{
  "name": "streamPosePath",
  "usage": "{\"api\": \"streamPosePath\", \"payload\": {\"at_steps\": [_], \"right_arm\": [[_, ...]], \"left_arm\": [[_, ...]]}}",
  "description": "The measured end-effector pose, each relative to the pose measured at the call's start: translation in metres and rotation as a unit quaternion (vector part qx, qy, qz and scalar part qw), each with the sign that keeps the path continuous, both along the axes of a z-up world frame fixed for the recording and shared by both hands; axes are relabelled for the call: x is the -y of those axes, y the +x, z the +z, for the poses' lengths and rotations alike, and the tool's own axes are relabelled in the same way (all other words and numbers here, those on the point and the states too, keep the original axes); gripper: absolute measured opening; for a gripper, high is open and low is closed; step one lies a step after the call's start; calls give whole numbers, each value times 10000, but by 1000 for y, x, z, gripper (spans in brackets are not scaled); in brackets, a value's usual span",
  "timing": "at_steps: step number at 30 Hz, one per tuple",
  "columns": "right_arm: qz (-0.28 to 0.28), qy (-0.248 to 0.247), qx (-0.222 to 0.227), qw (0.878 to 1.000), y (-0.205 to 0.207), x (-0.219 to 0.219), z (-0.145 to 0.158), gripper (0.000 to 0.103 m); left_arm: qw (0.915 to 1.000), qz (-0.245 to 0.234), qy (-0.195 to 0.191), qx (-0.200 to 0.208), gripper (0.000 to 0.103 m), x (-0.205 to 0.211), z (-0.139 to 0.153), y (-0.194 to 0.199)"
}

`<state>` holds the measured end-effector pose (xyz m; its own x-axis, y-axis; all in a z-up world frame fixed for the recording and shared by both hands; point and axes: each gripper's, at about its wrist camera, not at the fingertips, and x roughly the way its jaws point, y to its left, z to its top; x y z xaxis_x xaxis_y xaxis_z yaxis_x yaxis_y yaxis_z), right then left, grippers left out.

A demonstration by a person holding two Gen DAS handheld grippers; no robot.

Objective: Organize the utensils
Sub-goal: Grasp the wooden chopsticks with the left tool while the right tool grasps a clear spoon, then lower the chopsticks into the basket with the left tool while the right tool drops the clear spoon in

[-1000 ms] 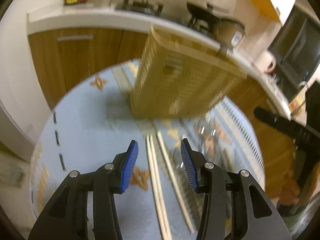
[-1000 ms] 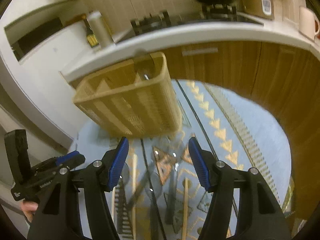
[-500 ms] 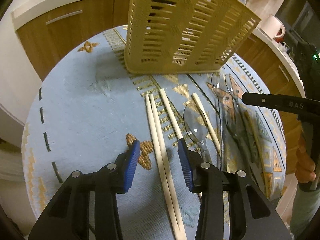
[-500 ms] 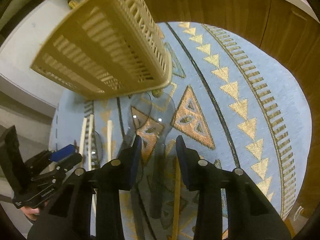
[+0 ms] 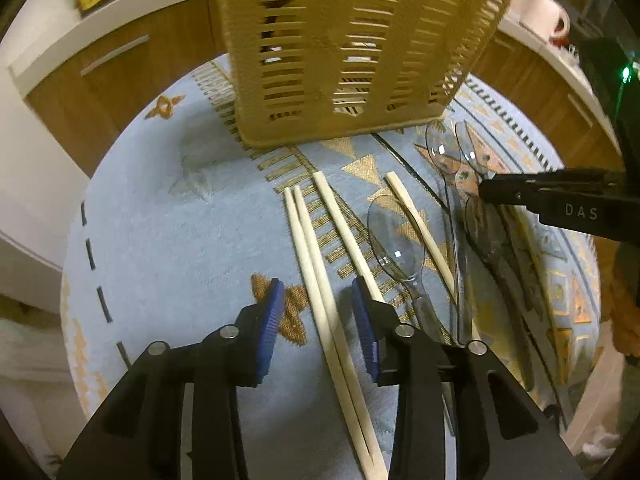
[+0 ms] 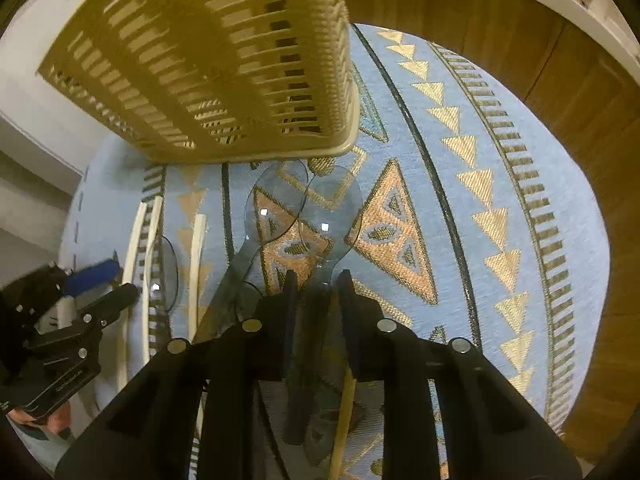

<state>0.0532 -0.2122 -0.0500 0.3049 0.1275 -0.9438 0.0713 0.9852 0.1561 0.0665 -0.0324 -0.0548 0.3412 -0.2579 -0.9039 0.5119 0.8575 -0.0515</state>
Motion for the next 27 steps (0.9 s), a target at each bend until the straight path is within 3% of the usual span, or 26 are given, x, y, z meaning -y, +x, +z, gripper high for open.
{"api": "streamPosePath", "payload": {"at_steps": [4,7,9,12,15,21,23,27], "right_arm": [[94,-292,-33,9995,2,-12,-3,12],[142,-358,-18,9993,2,-21,-4,11],[124,-241,-8,9996,2,-22,-5,11],[77,-146,51,9999,-1,-19,-4,10],[32,-11,196,9998,-6,-15,2,10],[123,265,691,9972,-17,-11,27,10],[181,350,884,9953,-20,-11,33,10],[219,1018,1224,9870,-39,-1,45,10]], "left_arm": [[9984,-105,495,241,30,15,-2,-4],[9976,-208,592,281,13,21,0,-6],[9979,-154,552,308,11,22,1,-6],[9989,53,312,341,10,17,2,-5],[9990,220,-213,316,9,3,5,-5],[9936,381,-890,575,9,-11,21,-10],[9897,425,-1071,845,9,-14,32,-16],[9783,447,-1433,1427,9,-16,56,-38]]}}
